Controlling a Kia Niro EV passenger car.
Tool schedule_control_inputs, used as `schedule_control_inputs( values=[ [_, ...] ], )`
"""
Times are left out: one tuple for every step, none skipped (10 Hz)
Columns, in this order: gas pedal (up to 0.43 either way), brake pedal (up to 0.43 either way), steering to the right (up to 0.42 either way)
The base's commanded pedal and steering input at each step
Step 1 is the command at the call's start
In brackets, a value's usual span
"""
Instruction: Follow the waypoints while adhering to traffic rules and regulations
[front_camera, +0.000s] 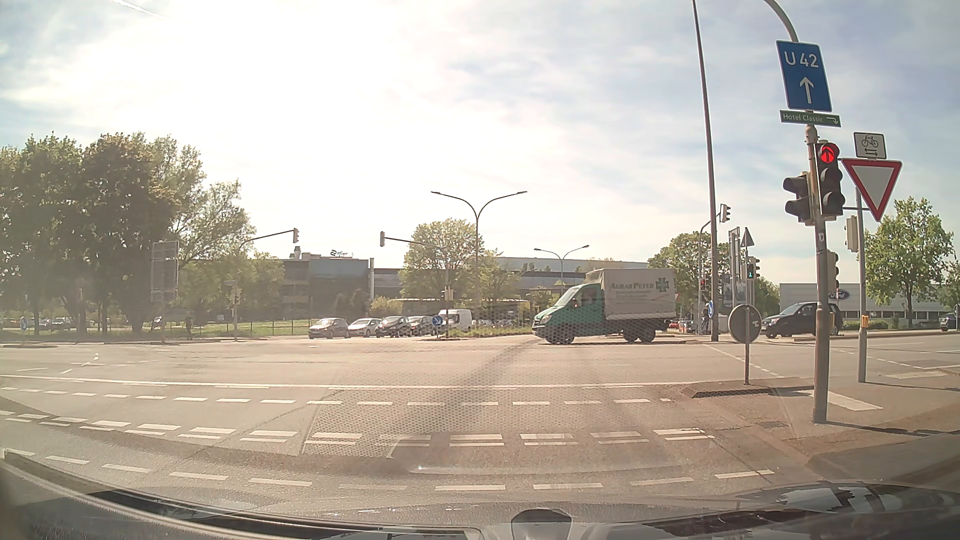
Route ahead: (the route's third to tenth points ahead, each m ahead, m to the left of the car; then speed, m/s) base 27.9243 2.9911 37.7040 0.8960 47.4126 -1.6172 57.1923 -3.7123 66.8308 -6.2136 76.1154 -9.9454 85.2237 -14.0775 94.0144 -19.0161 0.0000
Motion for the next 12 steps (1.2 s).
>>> schedule_control_inputs(
  values=[
    [0.000, 0.256, 0.013],
    [0.000, 0.250, 0.013],
    [0.000, 0.256, 0.012],
    [0.000, 0.256, 0.013],
    [0.000, 0.256, 0.013],
    [0.000, 0.250, 0.013],
    [0.000, 0.256, 0.013],
    [0.000, 0.256, 0.012],
    [0.000, 0.256, 0.012],
    [0.000, 0.256, 0.013],
    [0.000, 0.256, 0.013],
    [0.000, 0.256, 0.012]
  ],
)
